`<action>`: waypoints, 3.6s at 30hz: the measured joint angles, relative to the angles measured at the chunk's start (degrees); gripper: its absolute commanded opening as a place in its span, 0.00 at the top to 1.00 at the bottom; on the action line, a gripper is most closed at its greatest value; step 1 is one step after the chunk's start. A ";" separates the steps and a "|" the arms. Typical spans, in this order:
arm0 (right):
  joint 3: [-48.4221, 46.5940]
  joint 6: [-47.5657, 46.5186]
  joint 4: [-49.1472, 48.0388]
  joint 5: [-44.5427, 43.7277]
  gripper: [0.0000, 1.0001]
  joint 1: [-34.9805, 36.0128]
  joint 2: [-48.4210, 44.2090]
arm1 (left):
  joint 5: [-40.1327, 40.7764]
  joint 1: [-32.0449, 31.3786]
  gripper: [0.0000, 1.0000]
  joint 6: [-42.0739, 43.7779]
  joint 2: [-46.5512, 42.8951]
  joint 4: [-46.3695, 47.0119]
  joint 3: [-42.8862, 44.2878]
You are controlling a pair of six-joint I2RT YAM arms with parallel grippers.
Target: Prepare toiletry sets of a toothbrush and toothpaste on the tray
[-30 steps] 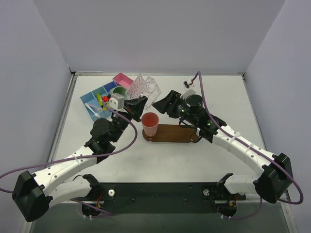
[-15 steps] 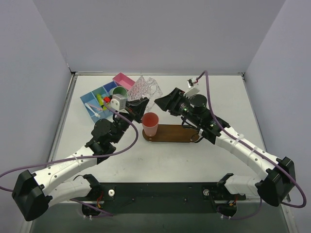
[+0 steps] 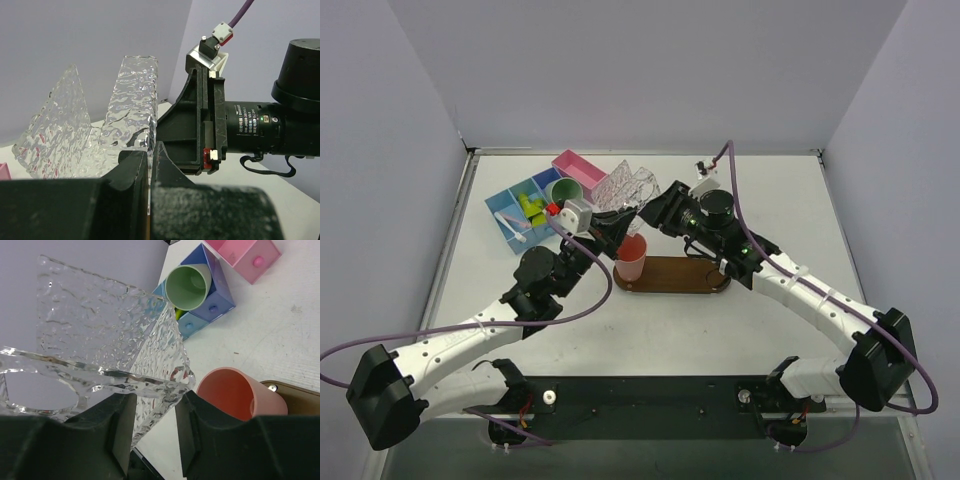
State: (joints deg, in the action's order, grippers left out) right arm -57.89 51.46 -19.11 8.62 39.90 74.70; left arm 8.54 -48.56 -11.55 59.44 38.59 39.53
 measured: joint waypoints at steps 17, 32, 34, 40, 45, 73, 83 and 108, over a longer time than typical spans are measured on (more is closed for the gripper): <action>-0.81 0.70 -0.63 -1.51 1.00 -1.92 -0.02 | -2.73 -1.40 0.32 1.95 1.92 -4.11 0.28; -5.11 -20.90 15.21 -0.70 1.00 -7.80 -4.57 | -9.20 -0.46 0.17 2.32 -4.55 -21.29 6.29; -8.13 -25.99 20.68 -0.70 1.00 -7.85 -4.55 | -11.47 0.48 0.17 3.17 -4.81 -25.35 9.44; -13.66 -39.12 34.07 -1.38 1.00 -7.85 -5.03 | -20.85 4.68 0.16 4.22 -2.29 -36.28 20.83; -15.04 -47.50 43.89 -2.05 1.00 -7.17 -6.25 | -27.65 7.06 0.16 2.19 3.15 -41.86 29.18; -18.34 -62.47 53.22 -13.18 1.00 6.03 -2.36 | -43.21 7.10 0.35 -11.65 18.69 -53.64 31.91; -18.43 -62.51 53.96 -14.64 1.00 6.34 -1.55 | -45.35 6.75 0.66 -16.92 18.51 -48.17 27.43; -16.92 -57.66 50.45 -22.56 0.39 7.43 -3.93 | -39.98 6.60 1.00 -26.25 18.64 -39.65 22.21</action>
State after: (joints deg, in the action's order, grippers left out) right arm -74.81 -6.20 31.33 -13.93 47.33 70.76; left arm -31.44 -41.95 -37.80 78.08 -1.06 61.73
